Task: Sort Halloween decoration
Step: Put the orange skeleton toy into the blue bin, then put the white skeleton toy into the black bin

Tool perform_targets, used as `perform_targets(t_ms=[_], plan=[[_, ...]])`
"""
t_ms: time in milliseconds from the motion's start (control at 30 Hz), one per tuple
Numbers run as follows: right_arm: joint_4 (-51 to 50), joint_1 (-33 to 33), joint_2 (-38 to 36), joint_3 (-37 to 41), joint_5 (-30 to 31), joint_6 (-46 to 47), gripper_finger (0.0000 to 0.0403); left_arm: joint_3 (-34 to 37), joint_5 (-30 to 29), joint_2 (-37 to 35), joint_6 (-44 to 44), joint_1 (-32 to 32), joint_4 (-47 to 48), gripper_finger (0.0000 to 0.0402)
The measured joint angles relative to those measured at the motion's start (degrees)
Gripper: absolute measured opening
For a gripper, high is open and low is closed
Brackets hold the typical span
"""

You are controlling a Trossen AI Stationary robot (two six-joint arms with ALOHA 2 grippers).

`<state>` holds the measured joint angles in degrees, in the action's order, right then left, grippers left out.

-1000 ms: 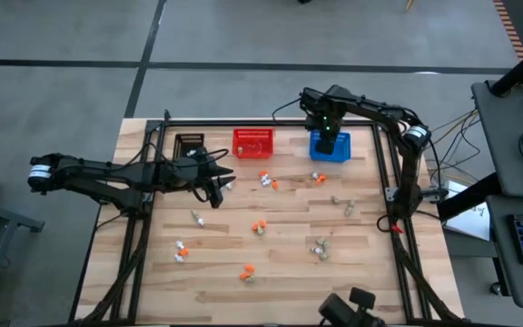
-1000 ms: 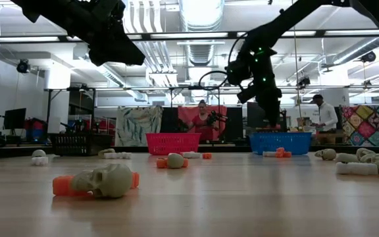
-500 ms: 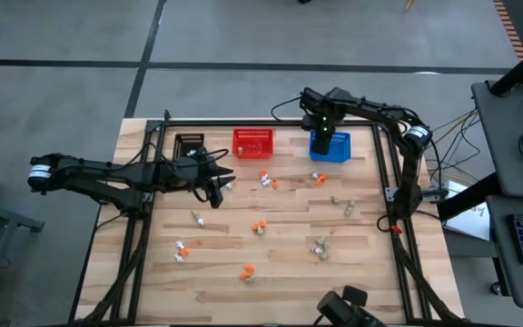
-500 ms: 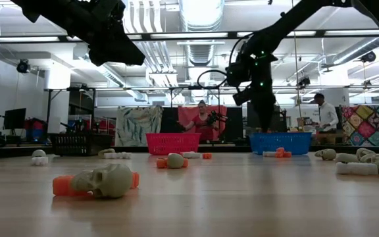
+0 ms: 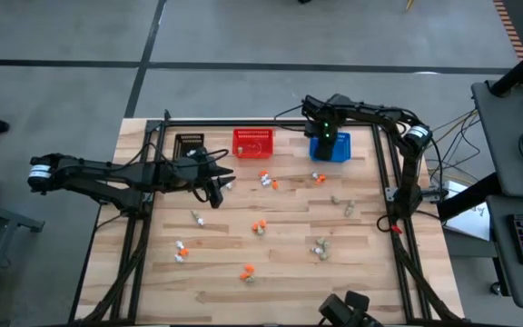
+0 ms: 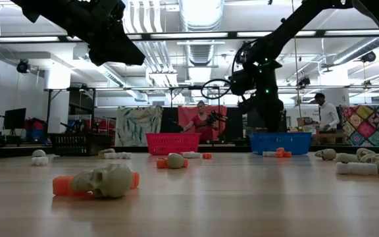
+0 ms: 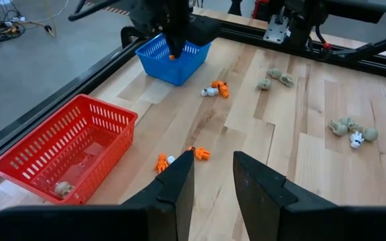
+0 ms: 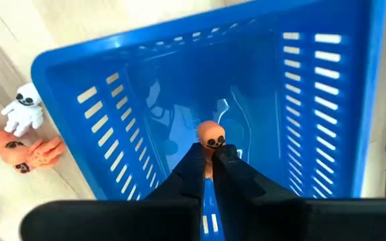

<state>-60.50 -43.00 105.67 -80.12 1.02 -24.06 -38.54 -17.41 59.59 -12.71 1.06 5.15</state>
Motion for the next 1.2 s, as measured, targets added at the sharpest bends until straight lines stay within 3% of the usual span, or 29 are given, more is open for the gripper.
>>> perform_targets(t_ms=[333,533,700,900,1067,1200], plan=[[1.29,0.00,-0.32,-0.13,0.47,2.78,0.0107,0.00,0.00,0.00,0.00,0.06,0.00,0.0087],[1.01,0.00,-2.64,-0.19,0.44,4.94,0.0139,0.00,0.00,0.00,0.00,0.04,0.00,0.0087],[0.88,0.66,-6.56,-0.19,-0.37,9.00,0.0145,0.00,0.00,0.00,-0.03,0.04,0.00,0.0087],[5.57,4.09,-14.63,3.28,-6.03,15.57,0.0133,0.00,0.00,0.00,-0.26,0.04,0.15,0.0087],[14.51,10.37,-24.37,11.63,-6.00,21.09,0.0129,0.00,0.03,0.01,-0.25,0.04,1.84,0.0087],[27.89,16.00,-32.57,19.71,-5.98,26.28,0.0131,0.00,0.04,0.02,-0.26,0.04,3.52,0.0087]])
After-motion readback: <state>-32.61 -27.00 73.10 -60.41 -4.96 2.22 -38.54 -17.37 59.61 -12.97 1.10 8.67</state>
